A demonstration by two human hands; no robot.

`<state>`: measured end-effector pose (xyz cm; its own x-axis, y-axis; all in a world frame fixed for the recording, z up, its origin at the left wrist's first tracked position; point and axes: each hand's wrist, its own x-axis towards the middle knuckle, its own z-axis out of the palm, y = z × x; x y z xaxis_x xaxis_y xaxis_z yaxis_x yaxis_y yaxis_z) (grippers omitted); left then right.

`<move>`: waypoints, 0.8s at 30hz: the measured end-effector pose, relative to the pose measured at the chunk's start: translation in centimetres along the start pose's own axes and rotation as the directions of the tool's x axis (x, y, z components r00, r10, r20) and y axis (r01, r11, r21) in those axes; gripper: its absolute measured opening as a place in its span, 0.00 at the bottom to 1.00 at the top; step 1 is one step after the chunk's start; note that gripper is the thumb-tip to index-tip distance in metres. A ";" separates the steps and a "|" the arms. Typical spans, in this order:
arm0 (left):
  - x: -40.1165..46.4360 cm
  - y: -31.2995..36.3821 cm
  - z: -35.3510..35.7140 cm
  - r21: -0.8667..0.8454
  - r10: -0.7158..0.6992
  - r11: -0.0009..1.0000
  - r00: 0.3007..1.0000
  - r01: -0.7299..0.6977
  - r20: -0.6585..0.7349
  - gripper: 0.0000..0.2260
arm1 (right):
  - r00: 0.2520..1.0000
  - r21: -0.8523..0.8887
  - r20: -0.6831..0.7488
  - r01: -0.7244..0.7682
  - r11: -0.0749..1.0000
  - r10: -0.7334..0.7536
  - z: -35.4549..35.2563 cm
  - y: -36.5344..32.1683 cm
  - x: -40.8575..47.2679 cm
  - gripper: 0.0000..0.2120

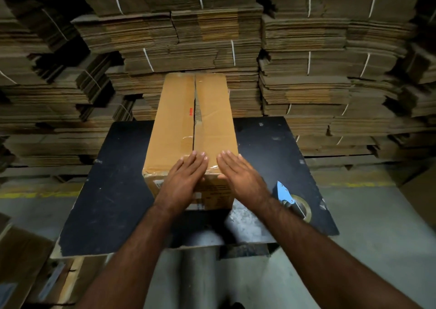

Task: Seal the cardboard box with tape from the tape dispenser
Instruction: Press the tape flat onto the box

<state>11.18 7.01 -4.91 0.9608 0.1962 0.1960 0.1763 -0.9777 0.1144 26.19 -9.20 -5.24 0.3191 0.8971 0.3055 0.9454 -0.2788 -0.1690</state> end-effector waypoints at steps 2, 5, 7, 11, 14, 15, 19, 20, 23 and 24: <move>-0.3 0.8 0.0 -0.025 -0.036 0.999 0.998 0.035 -0.047 0.43 | 0.996 -0.018 -0.076 0.050 0.999 -0.051 0.1 -0.2 -1.0 0.24; 0.0 2.4 -0.4 -0.129 -0.120 0.986 0.985 0.104 -0.124 0.38 | 0.978 -0.030 -0.202 0.045 0.999 -0.050 -0.7 -0.3 -1.3 0.20; 0.5 2.8 -0.9 -0.165 -0.128 0.981 0.981 0.104 -0.144 0.29 | 0.976 -0.026 -0.216 0.007 1.000 -0.013 -1.1 -0.3 -0.6 0.17; 1.6 3.0 -1.3 -0.159 -0.133 0.981 0.985 0.115 -0.111 0.23 | 0.992 -0.038 -0.122 0.025 0.999 -0.030 0.1 0.0 0.4 0.20; 1.2 4.4 -1.5 -0.134 -0.176 0.978 0.974 0.158 -0.144 0.27 | 0.995 -0.029 -0.102 0.009 1.000 -0.012 -0.3 -0.5 -0.3 0.24; 0.9 5.0 -1.4 -0.128 -0.197 0.976 0.967 0.178 -0.160 0.28 | 0.994 -0.025 -0.106 0.003 1.000 -0.005 -0.7 -0.9 -0.5 0.23; 0.3 6.6 -1.8 -0.192 -0.210 0.968 0.936 0.159 -0.284 0.19 | 0.969 0.005 -0.246 -0.028 1.000 0.028 -2.0 -1.3 -1.0 0.05; 0.6 6.6 -1.8 -0.200 -0.197 0.970 0.936 0.141 -0.293 0.18 | 0.965 0.035 -0.257 -0.052 0.998 0.060 -1.8 -0.7 -0.9 0.04; 1.6 5.9 -1.5 -0.220 -0.168 0.968 0.960 0.118 -0.222 0.23 | 0.969 0.101 -0.213 -0.103 0.990 0.122 -0.2 1.0 -1.5 0.17; 1.9 5.6 -1.3 -0.208 -0.162 0.970 0.968 0.122 -0.190 0.25 | 0.971 0.100 -0.213 -0.092 0.991 0.112 0.4 1.3 -1.8 0.20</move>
<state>13.70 1.99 -2.66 0.8609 0.3631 0.3563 0.2436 -0.9091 0.3378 26.79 -11.07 -6.39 0.4298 0.7664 0.4774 0.9004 -0.3246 -0.2896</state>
